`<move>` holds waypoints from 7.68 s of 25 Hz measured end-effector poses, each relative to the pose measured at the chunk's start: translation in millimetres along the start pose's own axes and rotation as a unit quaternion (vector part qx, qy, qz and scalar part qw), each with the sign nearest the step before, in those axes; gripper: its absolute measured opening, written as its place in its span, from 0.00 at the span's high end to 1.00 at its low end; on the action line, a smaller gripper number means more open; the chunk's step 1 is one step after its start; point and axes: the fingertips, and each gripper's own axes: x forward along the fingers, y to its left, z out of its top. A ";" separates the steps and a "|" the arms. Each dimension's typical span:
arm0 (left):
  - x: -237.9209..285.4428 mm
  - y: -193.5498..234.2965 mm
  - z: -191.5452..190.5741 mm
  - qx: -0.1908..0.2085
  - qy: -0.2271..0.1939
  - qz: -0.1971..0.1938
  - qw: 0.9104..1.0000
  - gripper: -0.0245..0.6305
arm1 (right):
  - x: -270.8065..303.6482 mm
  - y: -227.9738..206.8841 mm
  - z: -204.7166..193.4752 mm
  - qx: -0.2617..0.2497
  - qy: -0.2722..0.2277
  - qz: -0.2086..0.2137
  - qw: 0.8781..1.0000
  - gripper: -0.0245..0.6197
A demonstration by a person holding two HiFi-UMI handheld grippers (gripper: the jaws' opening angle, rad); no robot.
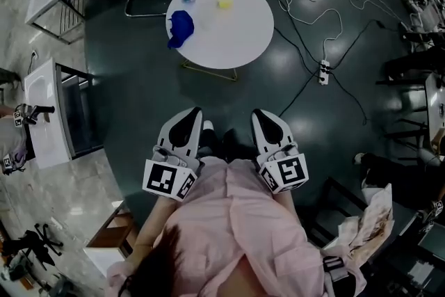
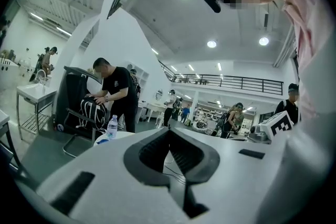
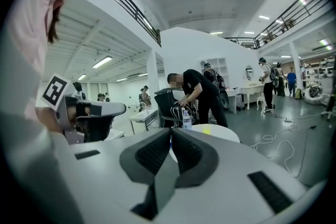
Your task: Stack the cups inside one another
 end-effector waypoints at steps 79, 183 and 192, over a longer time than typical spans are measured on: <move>242.8 148.7 77.9 -0.022 -0.020 0.048 0.998 0.94 | 222.2 -197.1 89.1 0.031 -0.009 -0.029 0.999 0.91; 235.9 96.5 47.3 -0.020 -0.032 0.153 0.987 0.94 | 335.0 -257.3 -105.1 -0.010 0.309 0.177 0.934 0.90; 220.2 142.2 65.0 -0.031 -0.043 0.163 0.985 0.94 | 354.5 -251.5 -68.6 -0.040 0.284 0.149 0.946 0.90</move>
